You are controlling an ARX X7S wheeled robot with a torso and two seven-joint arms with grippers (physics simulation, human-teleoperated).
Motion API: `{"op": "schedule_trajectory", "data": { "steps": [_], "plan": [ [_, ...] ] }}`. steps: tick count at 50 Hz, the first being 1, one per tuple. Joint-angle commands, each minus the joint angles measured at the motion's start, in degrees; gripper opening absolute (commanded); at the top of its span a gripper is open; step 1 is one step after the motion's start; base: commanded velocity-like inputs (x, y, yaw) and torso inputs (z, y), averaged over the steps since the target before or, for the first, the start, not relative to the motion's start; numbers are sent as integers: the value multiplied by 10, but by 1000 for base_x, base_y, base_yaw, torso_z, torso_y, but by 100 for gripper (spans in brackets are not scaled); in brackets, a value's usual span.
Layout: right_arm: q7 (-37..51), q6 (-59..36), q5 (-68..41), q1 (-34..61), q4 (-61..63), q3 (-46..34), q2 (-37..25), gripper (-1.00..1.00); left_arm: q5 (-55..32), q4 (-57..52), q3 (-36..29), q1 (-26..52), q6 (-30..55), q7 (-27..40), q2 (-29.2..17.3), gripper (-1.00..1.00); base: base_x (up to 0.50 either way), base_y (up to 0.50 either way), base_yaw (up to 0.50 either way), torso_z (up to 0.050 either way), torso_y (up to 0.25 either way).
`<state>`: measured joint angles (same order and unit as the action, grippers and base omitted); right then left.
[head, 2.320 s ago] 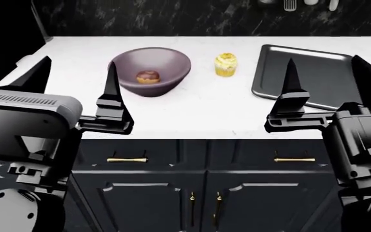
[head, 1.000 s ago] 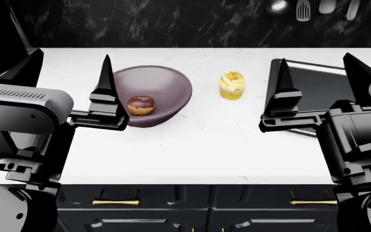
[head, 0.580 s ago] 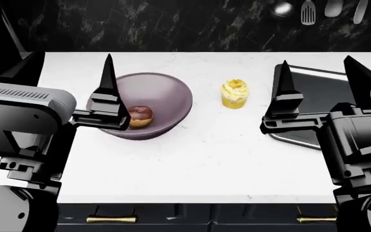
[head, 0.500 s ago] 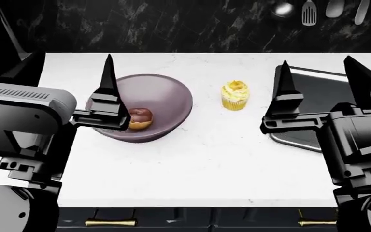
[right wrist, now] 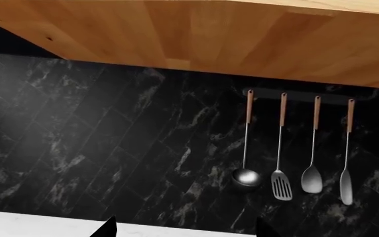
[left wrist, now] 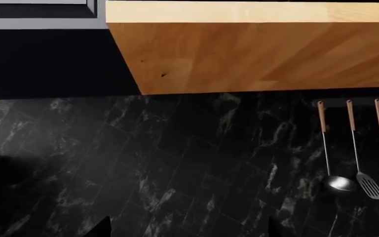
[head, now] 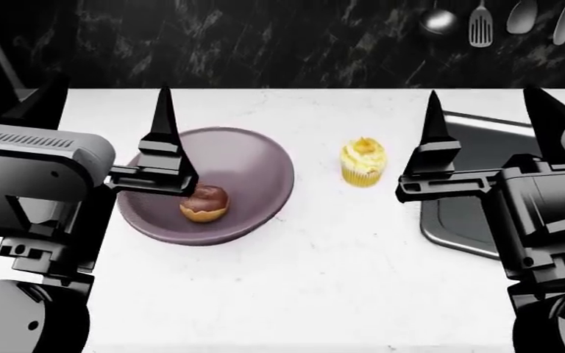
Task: Pick up the bowl with donut and place it on the tray. Pick up the cupcake and place it on the tray.
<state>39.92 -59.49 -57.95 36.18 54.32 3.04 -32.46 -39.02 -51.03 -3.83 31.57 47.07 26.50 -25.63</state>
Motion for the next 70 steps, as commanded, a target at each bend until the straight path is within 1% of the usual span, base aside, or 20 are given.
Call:
{"op": "schedule_trajectory", "data": {
  "steps": [1, 19, 22, 26, 34, 42, 50, 64, 70],
  "plan": [
    [0, 6, 5, -2, -2, -6, -5, 100, -4, -1, -2, 2, 1, 4, -2, 100, 156, 0, 0, 0, 0],
    [-8, 22, 27, -8, -1, -25, -12, 100, 0, 3, -5, -10, -12, 4, -6, 100, 90, 0, 0, 0, 0],
    [-4, 22, 2, -10, -4, -13, -8, 100, -1, 3, -5, -10, -13, 4, -7, 100, 0, 0, 0, 0, 0],
    [6, 10, -10, 1, -10, -18, -6, 100, -2, 3, -6, -9, -14, 4, -8, 100, 0, 0, 0, 0, 0],
    [69, -58, -160, 33, -78, -18, 15, 100, -3, 7, -7, -8, -19, 2, -9, 100, 0, 0, 0, 0, 0],
    [89, -82, -200, 50, -118, -31, 16, 100, -6, 9, -7, -5, -19, 3, -11, 100, 0, 0, 0, 0, 0],
    [71, -86, -184, 54, -143, -56, 21, 100, -2, 18, -13, -3, -25, 0, -10, 100, 0, 0, 0, 0, 0],
    [21, -56, -126, 10, -172, -80, 21, 100, 1, 24, -22, 1, -27, 0, -11, 100, 0, 0, 0, 0, 0],
    [13, -40, -97, -1, -193, -87, 26, 100, 6, 32, -29, 3, -32, -3, -9, 100, 0, 0, 0, 0, 0]
  ]
}}
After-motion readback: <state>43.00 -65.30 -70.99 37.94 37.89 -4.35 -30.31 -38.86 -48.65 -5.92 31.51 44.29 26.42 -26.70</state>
